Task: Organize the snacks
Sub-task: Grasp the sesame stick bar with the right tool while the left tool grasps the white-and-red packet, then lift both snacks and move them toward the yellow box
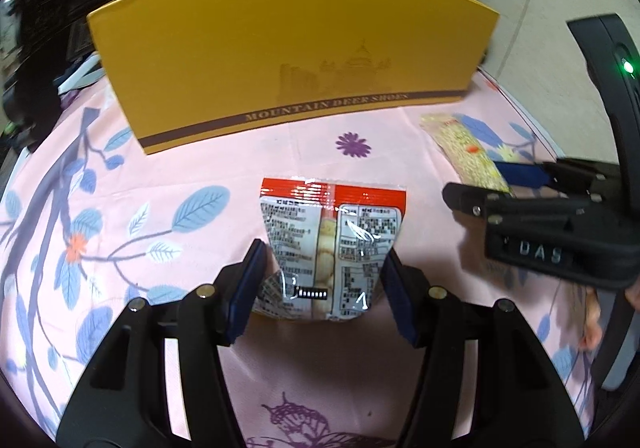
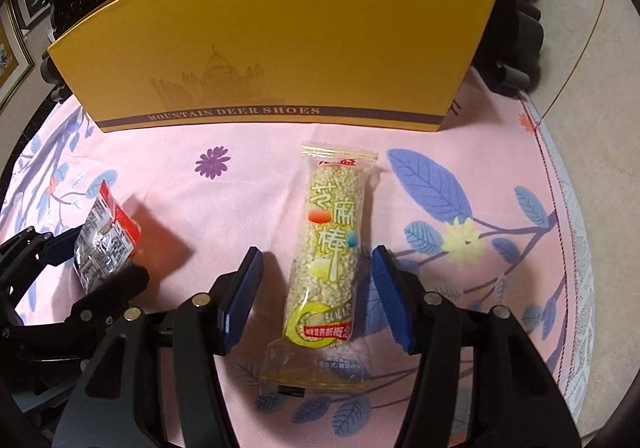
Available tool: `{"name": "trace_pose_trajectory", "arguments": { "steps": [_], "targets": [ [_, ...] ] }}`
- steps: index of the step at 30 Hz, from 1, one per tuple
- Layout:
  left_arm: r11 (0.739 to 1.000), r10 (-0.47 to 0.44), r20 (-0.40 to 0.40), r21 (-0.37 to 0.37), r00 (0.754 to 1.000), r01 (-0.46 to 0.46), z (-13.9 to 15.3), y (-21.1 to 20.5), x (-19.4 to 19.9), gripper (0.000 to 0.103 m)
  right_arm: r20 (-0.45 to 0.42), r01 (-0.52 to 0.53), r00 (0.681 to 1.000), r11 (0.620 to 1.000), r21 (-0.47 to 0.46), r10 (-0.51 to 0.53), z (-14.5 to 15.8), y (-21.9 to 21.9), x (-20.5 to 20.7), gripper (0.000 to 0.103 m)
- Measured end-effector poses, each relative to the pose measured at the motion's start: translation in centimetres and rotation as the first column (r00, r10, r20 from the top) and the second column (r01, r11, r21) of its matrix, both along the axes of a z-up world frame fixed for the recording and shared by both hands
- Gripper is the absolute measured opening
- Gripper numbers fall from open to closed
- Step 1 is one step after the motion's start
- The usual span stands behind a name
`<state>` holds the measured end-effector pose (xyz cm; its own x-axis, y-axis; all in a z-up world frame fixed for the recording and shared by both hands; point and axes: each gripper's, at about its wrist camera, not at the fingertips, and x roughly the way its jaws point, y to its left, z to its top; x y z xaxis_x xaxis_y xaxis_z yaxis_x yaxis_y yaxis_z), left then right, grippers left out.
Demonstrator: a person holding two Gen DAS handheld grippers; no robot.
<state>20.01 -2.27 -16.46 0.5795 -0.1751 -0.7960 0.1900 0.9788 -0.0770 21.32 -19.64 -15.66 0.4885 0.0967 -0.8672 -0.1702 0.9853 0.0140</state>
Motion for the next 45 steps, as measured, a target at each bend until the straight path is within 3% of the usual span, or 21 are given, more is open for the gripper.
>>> {"name": "trace_pose_trajectory", "arguments": {
  "steps": [2,3,4,5,16,23,29,45],
  "targets": [
    [1.000,0.028,0.011,0.008,1.000,-0.028,-0.1,-0.2,-0.1,0.059,0.013,0.002,1.000,1.000,0.001,-0.002,0.0,0.0,-0.1,0.053],
    [0.999,0.036,0.014,0.008,0.999,-0.036,-0.1,-0.2,-0.1,0.059,0.021,0.000,1.000,1.000,0.005,0.000,0.0,-0.1,-0.2,0.046],
    [0.999,0.047,0.018,0.009,0.999,-0.047,-0.1,-0.3,-0.2,0.059,0.030,0.006,1.000,1.000,0.006,-0.007,0.1,-0.2,-0.4,0.031],
    [0.999,0.054,0.020,0.009,0.998,-0.054,-0.2,-0.3,-0.5,0.059,0.031,0.011,0.999,1.000,0.011,-0.011,0.2,-0.5,-0.7,0.030],
    [0.996,0.094,0.032,-0.003,0.995,-0.094,-0.3,-0.9,-0.7,0.056,0.055,-0.010,0.998,0.998,0.065,0.007,1.3,-0.5,-3.6,0.029],
    [0.994,0.111,0.035,-0.023,0.993,-0.111,-0.2,-0.1,-1.0,0.042,0.070,-0.027,0.997,0.997,0.076,0.021,2.0,0.2,-4.4,0.029],
    [0.994,0.109,0.035,-0.019,0.993,-0.108,-0.1,0.0,-1.0,0.039,0.070,-0.027,0.997,0.996,0.082,0.022,2.0,0.3,-4.6,0.029],
    [0.992,0.119,0.024,-0.038,0.993,-0.118,0.5,0.6,-1.2,0.038,0.086,-0.032,0.996,0.994,0.106,0.023,2.6,0.5,-5.1,0.029]
  ]
}}
